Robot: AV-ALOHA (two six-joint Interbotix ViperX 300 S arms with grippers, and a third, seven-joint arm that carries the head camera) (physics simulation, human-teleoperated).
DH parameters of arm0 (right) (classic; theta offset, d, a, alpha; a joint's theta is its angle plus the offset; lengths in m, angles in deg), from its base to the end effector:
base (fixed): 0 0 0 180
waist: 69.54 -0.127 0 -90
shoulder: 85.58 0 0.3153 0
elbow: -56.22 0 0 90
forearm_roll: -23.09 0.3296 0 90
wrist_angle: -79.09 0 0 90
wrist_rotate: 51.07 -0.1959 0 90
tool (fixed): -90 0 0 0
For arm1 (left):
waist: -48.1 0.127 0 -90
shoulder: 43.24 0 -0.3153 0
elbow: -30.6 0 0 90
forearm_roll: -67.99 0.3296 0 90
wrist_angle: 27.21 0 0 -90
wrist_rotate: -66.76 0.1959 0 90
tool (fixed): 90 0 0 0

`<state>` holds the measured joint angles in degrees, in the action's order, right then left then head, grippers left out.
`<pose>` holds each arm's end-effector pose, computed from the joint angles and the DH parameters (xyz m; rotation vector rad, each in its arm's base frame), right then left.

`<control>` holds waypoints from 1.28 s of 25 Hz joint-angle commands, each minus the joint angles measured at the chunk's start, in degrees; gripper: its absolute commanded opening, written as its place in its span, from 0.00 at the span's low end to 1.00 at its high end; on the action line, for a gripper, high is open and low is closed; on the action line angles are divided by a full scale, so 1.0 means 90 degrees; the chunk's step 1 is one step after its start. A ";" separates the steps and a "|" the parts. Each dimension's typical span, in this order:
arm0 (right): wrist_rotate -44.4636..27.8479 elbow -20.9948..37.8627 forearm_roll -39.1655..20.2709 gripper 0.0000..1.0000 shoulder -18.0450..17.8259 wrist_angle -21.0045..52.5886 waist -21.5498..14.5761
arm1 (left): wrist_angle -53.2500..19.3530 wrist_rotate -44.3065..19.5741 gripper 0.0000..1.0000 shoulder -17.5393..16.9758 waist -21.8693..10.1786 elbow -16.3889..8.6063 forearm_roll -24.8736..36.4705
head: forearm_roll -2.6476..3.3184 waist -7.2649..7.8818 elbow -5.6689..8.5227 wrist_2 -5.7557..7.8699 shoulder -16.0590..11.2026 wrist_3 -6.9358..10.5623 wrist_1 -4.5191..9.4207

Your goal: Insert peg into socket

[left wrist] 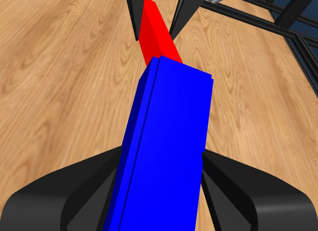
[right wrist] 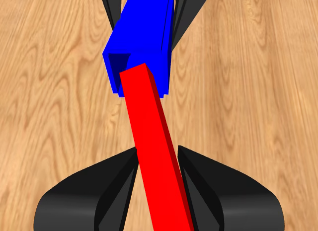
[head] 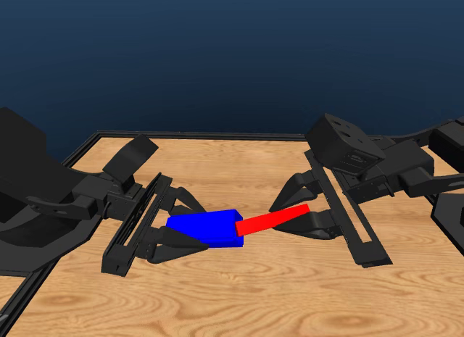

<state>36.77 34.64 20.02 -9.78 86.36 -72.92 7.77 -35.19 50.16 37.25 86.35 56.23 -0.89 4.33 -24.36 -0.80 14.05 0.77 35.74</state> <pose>0.4871 0.0274 0.1063 -0.0394 0.7505 0.0555 0.3622 -0.0461 0.0774 -0.3057 0.4342 0.0103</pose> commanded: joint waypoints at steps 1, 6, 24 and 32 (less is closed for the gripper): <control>-0.0020 0.0309 0.0013 0.00 -0.0071 -0.0127 0.0031 | 0.0129 -0.0131 0.00 0.0237 0.0059 -0.0245 0.0134 | 0.0000 0.0014 0.0069 0.0023 0.0022 0.0028 -0.0011; -0.0045 0.0543 -0.0049 0.00 -0.0360 0.0138 0.0020 | -0.0076 -0.0307 0.00 0.0535 0.0133 -0.0494 0.0329 | 0.0000 0.0026 0.0083 0.0026 -0.0001 0.0040 -0.0019; -0.0829 0.1751 -0.0539 1.00 -0.1271 0.1170 -0.0234 | -0.0554 -0.0562 0.00 0.0677 0.0204 -0.0690 0.0420 | -0.0004 -0.0025 0.0096 -0.0056 0.0024 0.0088 -0.0120; -0.1547 0.0461 -0.0490 1.00 -0.0673 0.1081 0.0003 | -0.0518 -0.0523 0.00 0.0564 0.0217 -0.0614 0.0416 | -0.0006 -0.0073 0.0107 -0.0113 0.0055 0.0108 -0.0203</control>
<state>24.69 40.51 15.46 -18.90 97.79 -73.47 1.27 -40.22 56.80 38.89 81.72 59.88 -0.93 3.84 -24.36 -1.80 13.92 1.82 34.76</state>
